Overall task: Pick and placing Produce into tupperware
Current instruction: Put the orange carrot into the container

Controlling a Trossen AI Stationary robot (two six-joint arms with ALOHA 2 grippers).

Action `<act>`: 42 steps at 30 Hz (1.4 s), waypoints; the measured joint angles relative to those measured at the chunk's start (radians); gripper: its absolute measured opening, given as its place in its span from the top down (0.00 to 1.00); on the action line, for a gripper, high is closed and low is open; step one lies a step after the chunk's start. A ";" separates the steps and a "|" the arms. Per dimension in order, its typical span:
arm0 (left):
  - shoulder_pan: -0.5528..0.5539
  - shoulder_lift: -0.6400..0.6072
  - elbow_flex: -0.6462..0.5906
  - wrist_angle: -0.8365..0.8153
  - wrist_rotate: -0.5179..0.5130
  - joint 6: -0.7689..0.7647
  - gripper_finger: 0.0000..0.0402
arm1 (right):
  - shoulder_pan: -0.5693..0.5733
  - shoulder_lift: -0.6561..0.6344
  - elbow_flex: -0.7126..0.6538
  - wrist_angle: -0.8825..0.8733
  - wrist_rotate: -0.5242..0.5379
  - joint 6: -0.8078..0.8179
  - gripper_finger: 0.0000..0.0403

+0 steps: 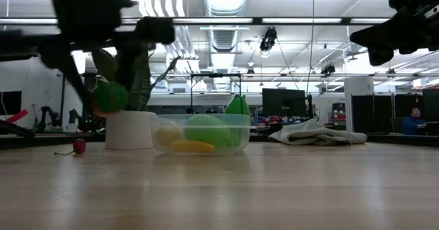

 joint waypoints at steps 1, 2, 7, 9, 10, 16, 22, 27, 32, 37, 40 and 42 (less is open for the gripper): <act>0.008 0.000 0.012 0.000 0.000 0.012 0.65 | 0.000 0.000 0.000 0.000 0.000 0.000 0.98; 0.015 0.000 0.026 -0.001 -0.001 0.024 0.65 | 0.000 0.000 0.000 0.000 0.000 0.000 0.98; 0.053 0.000 0.093 0.008 -0.040 0.121 0.65 | 0.000 0.000 0.000 0.000 0.000 0.000 0.98; 0.076 0.000 0.107 0.023 -0.044 0.160 0.65 | 0.000 0.000 0.000 0.000 0.000 0.000 0.98; 0.092 0.000 0.114 0.042 -0.044 0.179 0.65 | 0.000 0.000 0.000 0.000 0.000 0.000 0.98; 0.182 0.000 0.121 0.150 -0.045 0.319 0.65 | 0.000 0.000 0.000 0.000 0.000 0.000 0.98; 0.272 0.002 0.112 0.213 -0.035 0.397 0.65 | 0.000 0.000 0.000 0.000 0.000 0.000 0.98; 0.345 0.004 0.107 0.239 0.033 0.398 0.65 | 0.000 0.000 0.000 -0.001 0.000 0.000 0.98; 0.390 0.018 0.096 0.244 0.097 0.380 0.65 | 0.000 0.000 0.000 -0.002 0.000 0.000 0.98; 0.412 0.038 0.091 0.251 0.139 0.363 0.65 | 0.000 0.000 0.000 -0.006 0.000 -0.001 0.98; 0.416 0.040 0.095 0.262 0.138 0.349 0.65 | 0.000 0.001 0.000 -0.008 0.000 -0.001 0.98; 0.415 0.040 0.094 0.266 0.142 0.334 0.63 | 0.000 0.002 0.000 -0.008 -0.001 0.000 0.98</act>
